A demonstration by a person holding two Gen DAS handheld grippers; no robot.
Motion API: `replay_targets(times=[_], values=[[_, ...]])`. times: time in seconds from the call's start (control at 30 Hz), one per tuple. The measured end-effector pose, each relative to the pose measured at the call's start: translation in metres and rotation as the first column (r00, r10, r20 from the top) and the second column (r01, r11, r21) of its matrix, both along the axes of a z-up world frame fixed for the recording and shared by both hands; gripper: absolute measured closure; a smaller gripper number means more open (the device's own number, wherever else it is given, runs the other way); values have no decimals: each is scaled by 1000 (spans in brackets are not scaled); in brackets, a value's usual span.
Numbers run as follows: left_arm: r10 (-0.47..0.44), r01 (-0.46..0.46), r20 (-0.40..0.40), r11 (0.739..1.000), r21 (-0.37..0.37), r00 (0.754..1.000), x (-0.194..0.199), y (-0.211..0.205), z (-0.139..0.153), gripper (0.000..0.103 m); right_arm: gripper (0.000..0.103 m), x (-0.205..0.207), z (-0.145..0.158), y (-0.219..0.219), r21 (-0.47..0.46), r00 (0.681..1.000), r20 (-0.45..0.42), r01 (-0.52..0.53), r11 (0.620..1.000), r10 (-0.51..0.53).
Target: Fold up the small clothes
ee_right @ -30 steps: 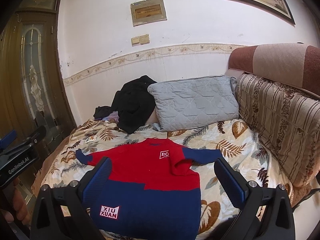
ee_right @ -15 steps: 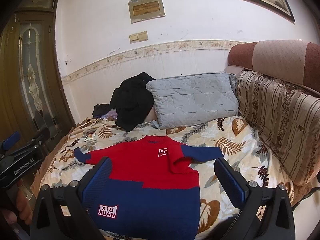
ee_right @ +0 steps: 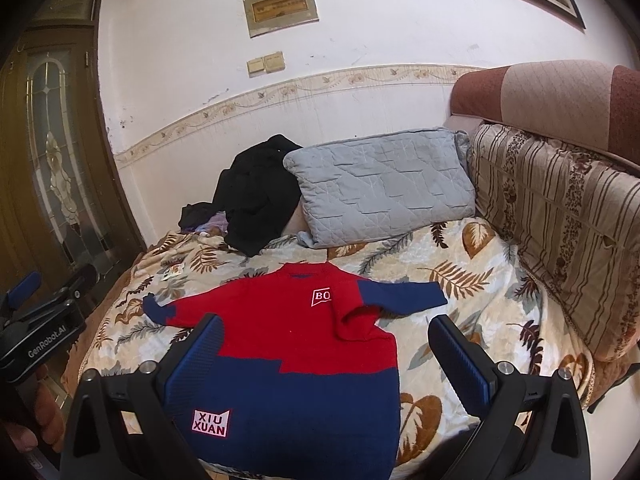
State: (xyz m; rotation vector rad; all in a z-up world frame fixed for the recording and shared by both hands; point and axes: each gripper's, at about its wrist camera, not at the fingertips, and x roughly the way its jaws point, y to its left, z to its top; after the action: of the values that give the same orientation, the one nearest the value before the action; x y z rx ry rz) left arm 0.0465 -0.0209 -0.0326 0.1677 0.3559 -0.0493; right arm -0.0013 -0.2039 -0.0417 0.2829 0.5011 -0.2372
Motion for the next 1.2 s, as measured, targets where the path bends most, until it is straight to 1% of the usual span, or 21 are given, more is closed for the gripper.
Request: replay_targets(times=[0.63,0.83,0.9,0.93,0.97,1.0,1.03,1.07,1.13,1.17,1.2], values=[[9,-9,-6,1000,-9,1000,3,5,-2,0,0,6,-5,10,-2,1000,-10,-27,1000,27],[9,-9,-19,1000,-8,1000,12,5,-8,0,0,11,-7,13,-1,999,-15,-37,999,37],[-1,1,-35,1000,-20,999,20,5,-14,0,0,15,-10,11,15,999,-15,-52,999,52],[-18,16,-60,999,-38,998,29,6,-21,0,0,17,-12,7,33,998,-12,-63,997,63],[-36,30,-107,998,-54,994,42,5,-29,0,0,20,-14,3,53,997,-6,-76,996,76],[-64,52,-170,996,-77,983,58,4,-41,0,0,24,-17,-3,76,996,1,-94,993,95],[-97,74,-239,992,-105,966,79,2,-57,0,0,31,-23,-13,113,993,6,-122,986,122],[-102,73,-284,991,-110,953,92,0,-69,0,0,37,-30,-26,160,989,12,-144,977,144],[-73,46,-407,996,-76,911,134,-9,-112,0,0,56,-53,-62,305,982,36,-188,933,186],[-66,40,-444,997,-67,893,150,-12,-130,0,0,66,-66,-79,367,983,32,-182,913,183],[-48,27,-476,998,-51,878,164,-15,-146,0,0,81,-87,-108,461,986,14,-152,874,164]])
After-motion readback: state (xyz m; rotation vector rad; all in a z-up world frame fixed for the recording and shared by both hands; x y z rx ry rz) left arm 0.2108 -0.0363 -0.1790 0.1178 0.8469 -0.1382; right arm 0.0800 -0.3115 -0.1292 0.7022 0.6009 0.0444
